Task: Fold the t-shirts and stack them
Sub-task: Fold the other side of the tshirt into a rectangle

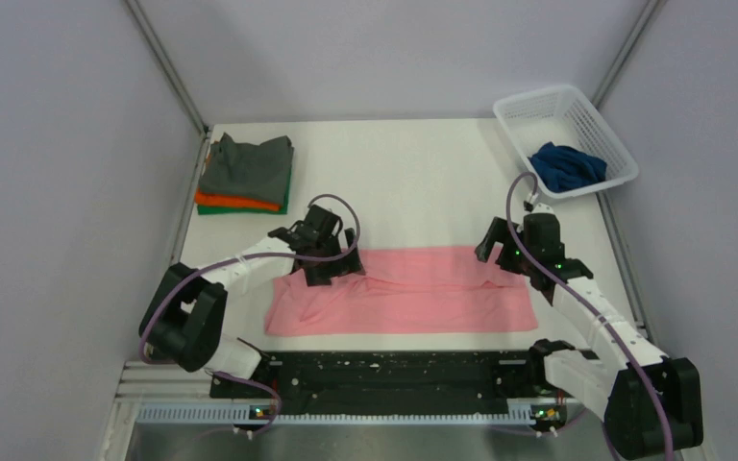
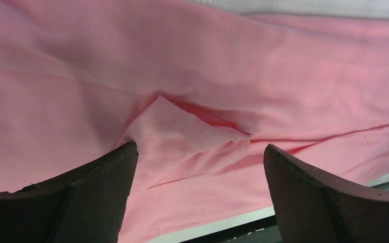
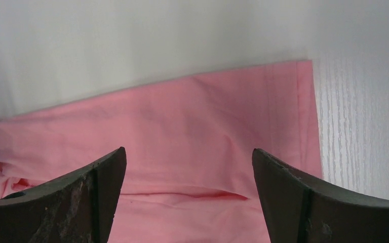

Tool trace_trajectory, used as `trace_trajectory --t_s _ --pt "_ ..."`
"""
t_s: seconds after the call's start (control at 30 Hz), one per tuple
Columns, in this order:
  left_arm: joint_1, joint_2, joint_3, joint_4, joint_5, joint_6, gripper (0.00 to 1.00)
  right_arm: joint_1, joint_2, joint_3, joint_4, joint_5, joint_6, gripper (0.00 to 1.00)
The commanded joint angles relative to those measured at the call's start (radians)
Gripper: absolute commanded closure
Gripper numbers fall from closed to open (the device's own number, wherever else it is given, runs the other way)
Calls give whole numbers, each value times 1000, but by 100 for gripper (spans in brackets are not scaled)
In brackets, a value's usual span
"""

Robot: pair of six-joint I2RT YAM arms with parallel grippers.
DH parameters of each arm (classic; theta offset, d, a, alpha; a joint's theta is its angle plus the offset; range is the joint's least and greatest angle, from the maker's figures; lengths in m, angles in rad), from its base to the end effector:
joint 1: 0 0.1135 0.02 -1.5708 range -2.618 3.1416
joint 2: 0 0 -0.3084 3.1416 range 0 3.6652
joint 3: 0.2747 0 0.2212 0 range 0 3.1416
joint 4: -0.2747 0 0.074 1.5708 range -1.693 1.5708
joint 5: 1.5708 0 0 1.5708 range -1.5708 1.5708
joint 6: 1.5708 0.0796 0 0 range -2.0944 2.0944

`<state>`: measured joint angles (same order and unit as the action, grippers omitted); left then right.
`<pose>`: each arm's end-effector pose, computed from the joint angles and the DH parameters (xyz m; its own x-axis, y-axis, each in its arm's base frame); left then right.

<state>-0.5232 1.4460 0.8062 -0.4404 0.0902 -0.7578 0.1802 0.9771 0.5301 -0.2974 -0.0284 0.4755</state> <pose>0.2220 -0.1363 0.2053 -0.9223 -0.2583 -0.2876 -0.1370 0.9141 -0.3815 0.1751 0.0342 0.2272 -0.6840 0.3405 -0.6451 0.1276 0.9266 0.3538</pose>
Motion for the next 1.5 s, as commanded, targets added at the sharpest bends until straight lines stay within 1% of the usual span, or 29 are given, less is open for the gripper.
trace_trajectory --t_s 0.0,0.13,0.27,0.33,0.4,0.47,0.5,0.57,0.7,0.83,0.9,1.0,1.1,1.13,1.33,1.37,1.47 --pt "-43 2 -7 66 38 5 1 -1 -23 6 36 -10 -21 7" --pt "-89 -38 -51 68 45 -3 1 -1 -29 8 36 -11 -25 7" --pt "-123 -118 -85 61 69 12 1 -1 -27 3 38 -4 -29 7" --pt "-130 -161 -88 26 -14 -1 1 -1 -26 1 43 -6 -29 7" --pt "-128 -186 -71 -30 -180 -22 1 -2 -23 -2 50 -9 -29 7" --pt "-116 -183 -39 -74 -303 -40 1 -1 -18 -8 57 -14 -29 7" --pt "-107 -177 -25 -78 -341 -48 1 -1 -15 -10 59 -16 -30 7" --pt "-83 -151 -14 -45 -371 -49 1 -2 -8 -13 61 -19 -31 7" --pt "-60 -37 39 -13 -339 -39 1 -2 -6 -15 58 -16 -36 7" --pt "-60 69 69 -5 -250 -29 1 -1 -17 -16 48 2 -46 7" --pt "-61 94 65 -3 -219 -33 1 -1 -23 -17 46 4 -48 7" --pt "-64 80 25 30 -137 -32 1 -1 -28 -19 44 5 -48 7" --pt "-73 20 -31 68 -96 -35 1 -2 -29 -20 45 7 -46 7" --pt "-77 -2 -45 75 -62 -33 1 -1 -28 -21 47 7 -45 7" --pt "-91 -80 -84 67 -11 -9 1 -2 -24 -36 60 0 -40 6" --pt "-96 -85 -83 53 -16 -7 1 -2 -26 -36 60 1 -41 6" --pt "-116 -93 -63 -23 -96 -15 1 -2 -26 -39 60 5 -39 6"
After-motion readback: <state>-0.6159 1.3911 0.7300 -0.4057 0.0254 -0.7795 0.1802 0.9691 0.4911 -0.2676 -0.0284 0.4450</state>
